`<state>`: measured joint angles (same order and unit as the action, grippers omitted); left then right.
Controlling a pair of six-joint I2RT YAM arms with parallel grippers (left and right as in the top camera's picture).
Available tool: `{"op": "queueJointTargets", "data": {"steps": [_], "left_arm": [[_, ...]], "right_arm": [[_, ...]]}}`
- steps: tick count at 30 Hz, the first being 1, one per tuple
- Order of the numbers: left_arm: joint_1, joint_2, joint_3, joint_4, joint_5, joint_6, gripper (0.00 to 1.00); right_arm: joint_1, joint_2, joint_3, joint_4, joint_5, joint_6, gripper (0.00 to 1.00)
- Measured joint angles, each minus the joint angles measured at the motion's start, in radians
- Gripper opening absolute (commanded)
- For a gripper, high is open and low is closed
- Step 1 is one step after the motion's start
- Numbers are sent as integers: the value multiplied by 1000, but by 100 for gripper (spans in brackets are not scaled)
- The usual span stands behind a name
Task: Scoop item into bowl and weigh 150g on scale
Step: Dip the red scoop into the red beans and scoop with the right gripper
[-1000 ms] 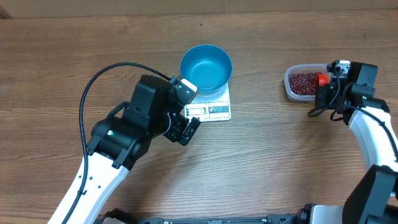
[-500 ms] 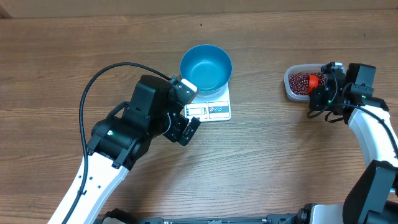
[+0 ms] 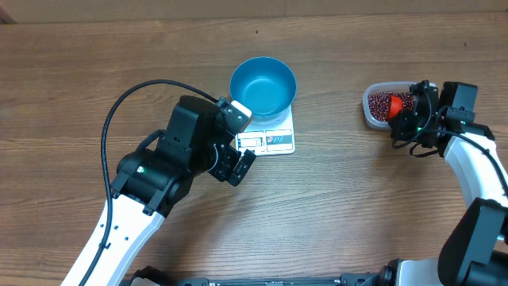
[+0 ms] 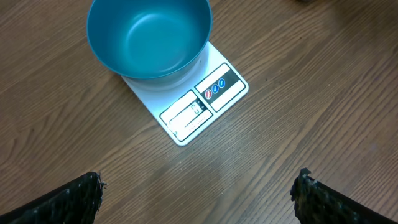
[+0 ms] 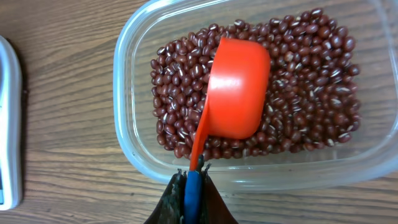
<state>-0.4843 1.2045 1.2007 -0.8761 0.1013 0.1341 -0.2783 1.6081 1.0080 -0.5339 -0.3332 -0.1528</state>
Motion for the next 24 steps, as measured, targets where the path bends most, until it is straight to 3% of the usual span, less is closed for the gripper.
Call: {"op": "queueJointTargets", "data": {"steps": [14, 24], "left_arm": [[0, 0, 0, 0, 0, 0, 100], [0, 0, 0, 0, 0, 0, 100]], "right_arm": [[-153, 27, 0, -3, -226, 45, 4], [-167, 105, 0, 36, -372, 48, 4]]}}
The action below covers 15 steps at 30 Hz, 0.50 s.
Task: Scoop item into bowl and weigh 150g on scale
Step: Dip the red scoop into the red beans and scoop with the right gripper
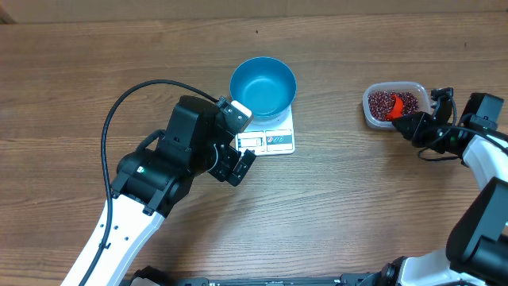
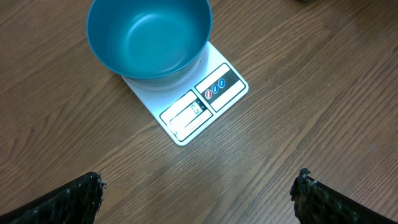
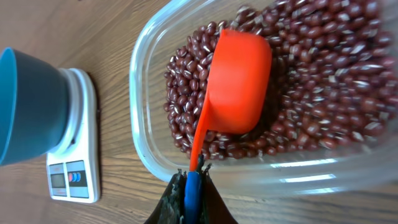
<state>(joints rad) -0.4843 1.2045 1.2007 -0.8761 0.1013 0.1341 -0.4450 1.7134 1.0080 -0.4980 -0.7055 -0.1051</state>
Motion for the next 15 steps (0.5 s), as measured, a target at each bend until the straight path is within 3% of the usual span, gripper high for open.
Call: {"op": "queueJointTargets", "data": {"steps": [15], "left_arm": [[0, 0, 0, 0, 0, 0, 100]], "right_arm": [[-5, 20, 0, 16, -103, 13, 4]]}}
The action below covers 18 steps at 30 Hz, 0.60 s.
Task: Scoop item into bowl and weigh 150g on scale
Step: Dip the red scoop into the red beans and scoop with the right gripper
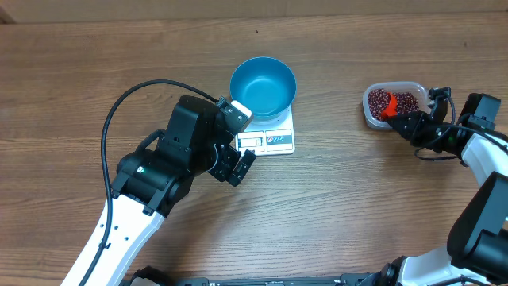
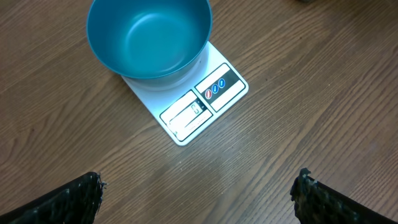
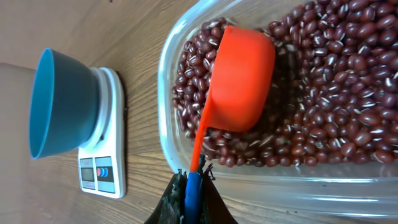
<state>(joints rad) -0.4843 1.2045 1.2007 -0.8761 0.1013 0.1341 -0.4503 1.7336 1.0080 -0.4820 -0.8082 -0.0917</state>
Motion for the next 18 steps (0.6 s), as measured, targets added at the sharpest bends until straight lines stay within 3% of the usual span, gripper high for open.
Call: {"op": "queueJointTargets", "data": {"steps": [18], "left_arm": [[0, 0, 0, 0, 0, 0, 100]], "right_arm": [[-147, 21, 0, -47, -173, 14, 4]]}}
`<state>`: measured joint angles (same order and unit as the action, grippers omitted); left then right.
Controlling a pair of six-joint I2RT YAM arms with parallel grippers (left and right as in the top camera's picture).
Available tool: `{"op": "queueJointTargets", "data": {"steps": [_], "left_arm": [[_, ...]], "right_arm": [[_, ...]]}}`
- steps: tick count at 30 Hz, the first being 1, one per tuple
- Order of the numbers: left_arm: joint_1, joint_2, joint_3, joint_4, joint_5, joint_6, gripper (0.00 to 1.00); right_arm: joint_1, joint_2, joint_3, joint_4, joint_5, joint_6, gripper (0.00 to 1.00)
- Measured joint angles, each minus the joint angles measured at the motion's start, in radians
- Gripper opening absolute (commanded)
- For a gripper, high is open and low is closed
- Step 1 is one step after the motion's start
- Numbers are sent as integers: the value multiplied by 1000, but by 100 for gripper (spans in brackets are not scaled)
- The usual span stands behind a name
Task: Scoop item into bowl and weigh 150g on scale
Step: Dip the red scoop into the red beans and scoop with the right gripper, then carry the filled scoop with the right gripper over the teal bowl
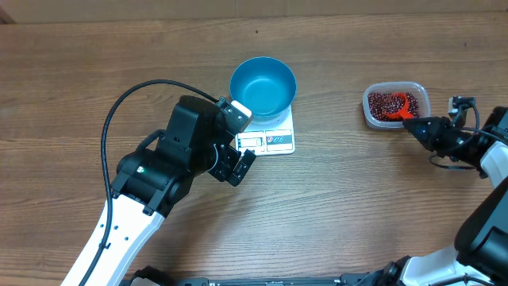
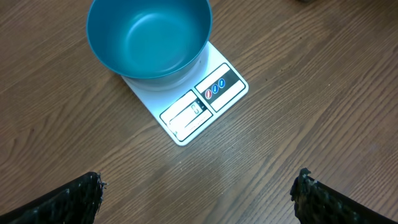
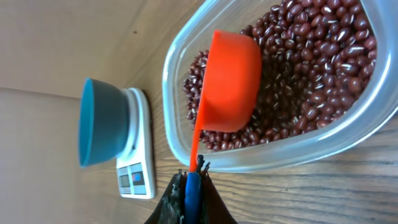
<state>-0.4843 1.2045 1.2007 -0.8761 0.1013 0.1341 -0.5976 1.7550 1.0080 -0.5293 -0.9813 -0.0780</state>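
An empty blue bowl (image 1: pixel 263 86) stands on the white scale (image 1: pixel 270 140) at the table's middle; both also show in the left wrist view, bowl (image 2: pixel 148 36) and scale (image 2: pixel 202 104). A clear tub (image 1: pixel 395 104) of red beans (image 3: pixel 305 68) sits at the right. My right gripper (image 1: pixel 425 129) is shut on the blue-ended handle of an orange scoop (image 3: pixel 227 84), whose cup rests bottom-up on the beans (image 1: pixel 410 104). My left gripper (image 2: pixel 199 186) hangs open above bare wood in front of the scale.
The left arm's black body (image 1: pixel 182 155) and cable (image 1: pixel 131 95) lie left of the scale. Bare wooden tabletop (image 1: pixel 357 199) lies between scale and tub.
My right gripper has drawn back to the right of the tub, and the scoop's cup now lies toward the tub's right side. The left arm has not moved.
My right gripper held the scoop cup-down on the beans from straight above. Then the wrist tilted, bringing bowl and scale into its view, and the cup lay at the tub's left. Now the gripper is farther right. The bowl has stayed empty.
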Motion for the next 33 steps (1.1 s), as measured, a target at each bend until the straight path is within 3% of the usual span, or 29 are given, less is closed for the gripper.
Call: {"op": "queueJointTargets", "data": {"steps": [33], "left_arm": [[0, 0, 0, 0, 0, 0, 99]], "right_arm": [[-25, 23, 0, -117, -499, 7, 4]]}}
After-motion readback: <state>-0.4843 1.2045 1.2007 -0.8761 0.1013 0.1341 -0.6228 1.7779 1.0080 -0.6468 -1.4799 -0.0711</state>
